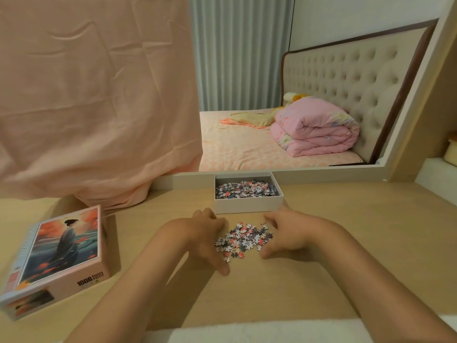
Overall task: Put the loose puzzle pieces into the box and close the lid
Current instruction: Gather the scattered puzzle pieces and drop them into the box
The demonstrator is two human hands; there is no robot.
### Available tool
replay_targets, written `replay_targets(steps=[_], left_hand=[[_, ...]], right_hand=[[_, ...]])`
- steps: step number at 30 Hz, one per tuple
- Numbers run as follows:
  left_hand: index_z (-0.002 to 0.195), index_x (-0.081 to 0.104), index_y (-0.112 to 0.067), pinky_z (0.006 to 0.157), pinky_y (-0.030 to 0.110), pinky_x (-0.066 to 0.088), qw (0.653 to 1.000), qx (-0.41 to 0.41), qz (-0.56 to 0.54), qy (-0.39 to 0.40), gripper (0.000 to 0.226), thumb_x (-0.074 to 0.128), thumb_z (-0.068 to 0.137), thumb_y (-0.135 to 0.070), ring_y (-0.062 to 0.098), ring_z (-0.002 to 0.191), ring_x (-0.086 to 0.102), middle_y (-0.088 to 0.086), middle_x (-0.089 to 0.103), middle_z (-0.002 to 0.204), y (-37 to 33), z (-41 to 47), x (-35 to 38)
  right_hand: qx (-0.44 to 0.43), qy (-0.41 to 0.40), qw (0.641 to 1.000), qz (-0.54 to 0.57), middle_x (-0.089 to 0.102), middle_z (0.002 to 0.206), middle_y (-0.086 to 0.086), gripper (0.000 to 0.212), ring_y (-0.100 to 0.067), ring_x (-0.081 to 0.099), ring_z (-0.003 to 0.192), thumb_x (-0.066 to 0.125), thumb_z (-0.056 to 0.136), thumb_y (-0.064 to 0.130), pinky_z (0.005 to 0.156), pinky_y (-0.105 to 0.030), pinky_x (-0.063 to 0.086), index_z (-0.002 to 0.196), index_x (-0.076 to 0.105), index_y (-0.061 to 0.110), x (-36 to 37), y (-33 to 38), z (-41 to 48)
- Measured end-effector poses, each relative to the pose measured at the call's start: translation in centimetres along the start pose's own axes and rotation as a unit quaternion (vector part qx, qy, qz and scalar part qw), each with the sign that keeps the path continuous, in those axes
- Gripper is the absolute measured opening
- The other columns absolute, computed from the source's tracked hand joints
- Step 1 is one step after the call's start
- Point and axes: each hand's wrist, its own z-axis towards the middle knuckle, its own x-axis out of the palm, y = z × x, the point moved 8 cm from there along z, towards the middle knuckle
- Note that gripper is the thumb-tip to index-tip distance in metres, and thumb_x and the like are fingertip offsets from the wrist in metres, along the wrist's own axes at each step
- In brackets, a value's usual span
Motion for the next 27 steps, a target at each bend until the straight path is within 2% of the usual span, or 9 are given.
replay_targets(steps=[1, 5, 7, 10, 16, 19, 21, 24, 27], left_hand=[[0.133, 0.036, -0.031, 0.098, 0.050, 0.044, 1.000, 0.003, -0.001, 0.004, 0.099, 0.076, 0.054, -0.073, 0.021, 0.123, 0.032, -0.004, 0.030, 0.132, 0.0, -0.1, 0.2], [0.145, 0.032, -0.033, 0.107, 0.047, 0.038, 0.997, 0.045, -0.065, -0.020, 0.092, 0.073, 0.068, -0.065, 0.020, 0.129, 0.030, -0.005, 0.028, 0.136, -0.9, 0.8, 0.0], [0.149, 0.029, -0.032, 0.110, 0.044, 0.033, 0.994, 0.073, -0.076, -0.034, 0.089, 0.070, 0.075, -0.059, 0.020, 0.132, 0.028, -0.004, 0.028, 0.138, -1.7, 1.3, -0.2], [0.150, 0.031, -0.030, 0.110, 0.041, 0.034, 0.991, 0.088, -0.093, -0.043, 0.086, 0.071, 0.078, -0.054, 0.019, 0.130, 0.034, -0.003, 0.032, 0.136, -2.2, 1.7, -0.1], [0.133, 0.058, -0.028, 0.093, 0.036, 0.047, 0.978, 0.107, -0.145, -0.109, 0.062, 0.078, 0.075, -0.042, 0.019, 0.105, 0.053, -0.002, 0.045, 0.119, -3.0, 1.1, -1.3], [0.117, 0.067, -0.023, 0.082, 0.032, 0.049, 0.970, 0.095, -0.162, -0.156, 0.052, 0.083, 0.071, -0.042, 0.017, 0.096, 0.055, -0.003, 0.050, 0.109, -2.7, 1.2, -1.7], [0.110, 0.070, -0.023, 0.075, 0.031, 0.051, 0.961, 0.090, -0.196, -0.170, 0.046, 0.084, 0.070, -0.040, 0.015, 0.088, 0.058, -0.005, 0.055, 0.101, -2.4, 1.2, -1.7], [0.100, 0.074, -0.024, 0.073, 0.024, 0.049, 0.946, 0.097, -0.233, -0.203, 0.025, 0.081, 0.076, -0.030, 0.009, 0.082, 0.061, -0.008, 0.066, 0.092, -2.0, 1.4, -2.1], [0.089, 0.072, -0.022, 0.073, 0.024, 0.051, 0.930, 0.105, -0.263, -0.233, 0.012, 0.079, 0.078, -0.023, 0.007, 0.077, 0.063, -0.008, 0.069, 0.085, -1.7, 1.7, -2.1]], right_hand=[[0.003, 0.008, 1.000, -0.015, 0.045, 0.130, -0.004, 0.077, -0.024, 0.050, 0.115, 0.080, 0.064, 0.062, 0.100, -0.043, 0.046, 0.124, 0.052, 0.023, 0.4, 0.1, 0.1], [-0.031, 0.016, 0.999, -0.012, 0.036, 0.136, -0.003, 0.082, -0.026, 0.046, 0.124, 0.074, 0.076, 0.058, 0.104, -0.045, 0.042, 0.143, 0.043, 0.024, 1.2, 1.1, 0.8], [-0.045, 0.006, 0.999, 0.000, 0.040, 0.135, -0.003, 0.080, -0.026, 0.049, 0.123, 0.076, 0.078, 0.052, 0.105, -0.044, 0.043, 0.146, 0.043, 0.024, 1.0, 1.9, 0.9], [-0.054, -0.013, 0.997, 0.044, 0.058, 0.132, -0.003, 0.068, -0.024, 0.058, 0.116, 0.081, 0.077, 0.041, 0.101, -0.044, 0.047, 0.136, 0.057, 0.019, 0.8, 2.9, 1.1], [-0.035, -0.058, 0.994, 0.090, 0.069, 0.116, 0.002, 0.055, -0.017, 0.063, 0.102, 0.084, 0.075, 0.039, 0.087, -0.029, 0.050, 0.124, 0.067, 0.022, 0.8, 2.8, 1.3], [-0.034, -0.078, 0.988, 0.132, 0.067, 0.086, 0.005, 0.025, -0.012, 0.060, 0.078, 0.086, 0.074, 0.033, 0.069, -0.027, 0.046, 0.093, 0.073, 0.025, 0.6, 2.6, 1.4], [-0.033, -0.085, 0.983, 0.158, 0.060, 0.071, 0.005, 0.020, -0.012, 0.053, 0.064, 0.086, 0.074, 0.027, 0.062, -0.030, 0.044, 0.080, 0.069, 0.019, 0.6, 2.4, 1.6], [-0.011, -0.084, 0.964, 0.253, 0.067, 0.079, 0.000, 0.026, -0.018, 0.062, 0.058, 0.087, 0.072, 0.016, 0.058, -0.036, 0.054, 0.094, 0.073, 0.013, 1.2, 1.5, 1.9], [0.012, -0.079, 0.930, 0.360, 0.069, 0.095, -0.011, 0.038, -0.027, 0.068, 0.065, 0.085, 0.072, 0.003, 0.069, -0.048, 0.061, 0.106, 0.070, 0.006, 2.0, 0.8, 2.2]])
